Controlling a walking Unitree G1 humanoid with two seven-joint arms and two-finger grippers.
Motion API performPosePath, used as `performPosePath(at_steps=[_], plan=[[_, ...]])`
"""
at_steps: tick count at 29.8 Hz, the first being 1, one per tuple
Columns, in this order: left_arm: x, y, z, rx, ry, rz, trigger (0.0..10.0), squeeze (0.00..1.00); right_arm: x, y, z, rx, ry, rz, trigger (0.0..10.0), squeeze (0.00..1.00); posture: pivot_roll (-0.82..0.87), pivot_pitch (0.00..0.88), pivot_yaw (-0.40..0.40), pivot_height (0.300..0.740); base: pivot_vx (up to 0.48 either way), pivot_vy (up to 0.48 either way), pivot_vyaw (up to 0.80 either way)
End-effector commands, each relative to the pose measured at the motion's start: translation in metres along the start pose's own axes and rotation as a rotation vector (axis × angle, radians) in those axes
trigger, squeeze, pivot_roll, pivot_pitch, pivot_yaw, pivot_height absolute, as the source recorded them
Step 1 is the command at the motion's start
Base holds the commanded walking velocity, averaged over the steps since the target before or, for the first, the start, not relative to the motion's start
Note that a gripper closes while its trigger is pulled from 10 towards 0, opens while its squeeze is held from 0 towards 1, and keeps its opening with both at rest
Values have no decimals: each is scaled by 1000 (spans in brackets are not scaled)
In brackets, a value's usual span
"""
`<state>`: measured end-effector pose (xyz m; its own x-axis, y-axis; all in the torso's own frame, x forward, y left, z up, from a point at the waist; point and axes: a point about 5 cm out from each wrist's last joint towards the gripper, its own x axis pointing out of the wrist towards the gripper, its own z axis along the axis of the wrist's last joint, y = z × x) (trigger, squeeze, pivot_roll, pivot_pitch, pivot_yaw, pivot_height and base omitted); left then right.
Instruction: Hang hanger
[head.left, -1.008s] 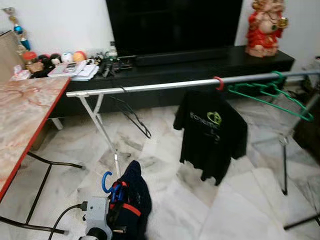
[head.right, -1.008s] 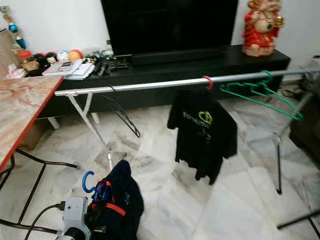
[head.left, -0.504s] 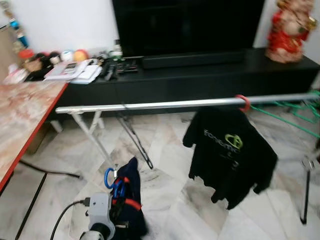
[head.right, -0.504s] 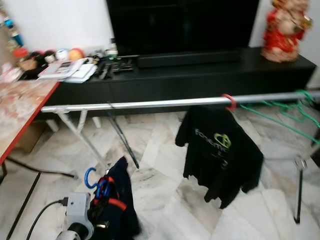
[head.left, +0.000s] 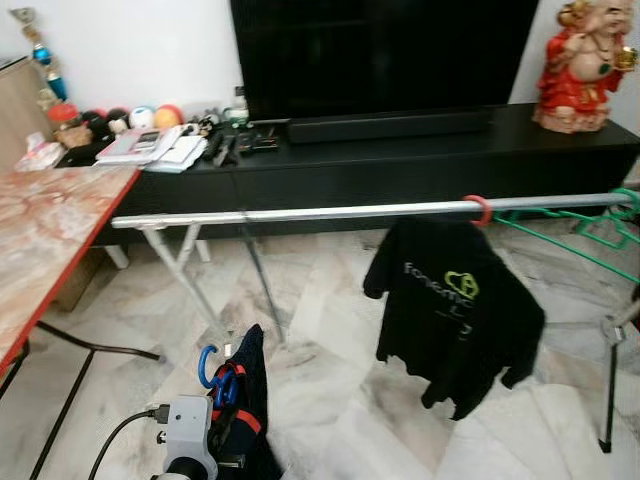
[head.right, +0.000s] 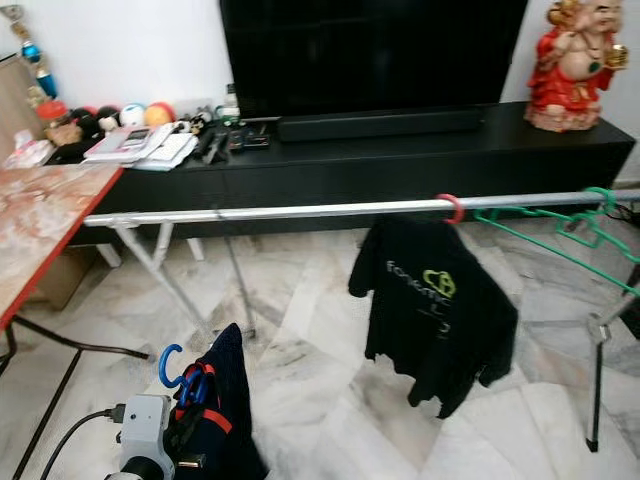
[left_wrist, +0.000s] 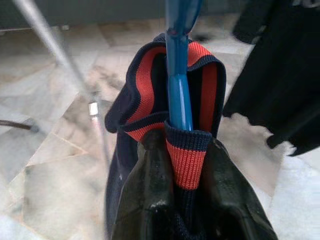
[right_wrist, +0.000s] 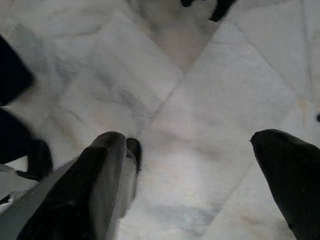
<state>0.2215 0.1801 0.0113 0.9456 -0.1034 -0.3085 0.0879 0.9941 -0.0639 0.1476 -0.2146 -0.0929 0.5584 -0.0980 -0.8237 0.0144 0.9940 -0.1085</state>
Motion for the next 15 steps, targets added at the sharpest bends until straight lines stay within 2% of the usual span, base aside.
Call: performPosePath(at_steps=[1,4,11,15], plan=[[0,2,4,13,-21,-1,10000,0,0,-1,-1,1,3,1,10000,0,31,66,43,740,0,-480,0],[0,2,4,13,-22,0,10000,0,0,-1,-1,0,3,1,10000,0,33,66,43,740,0,-480,0],[-1,0,3,11,-20,-3,10000,0,0,2,0,-15,7,12,10000,0,33,67,43,740,0,0,0],[-1,-1,2,10,-18,-6,10000,0,1,8,0,-20,8,19,10000,0,32,67,42,740,0,-480,0]])
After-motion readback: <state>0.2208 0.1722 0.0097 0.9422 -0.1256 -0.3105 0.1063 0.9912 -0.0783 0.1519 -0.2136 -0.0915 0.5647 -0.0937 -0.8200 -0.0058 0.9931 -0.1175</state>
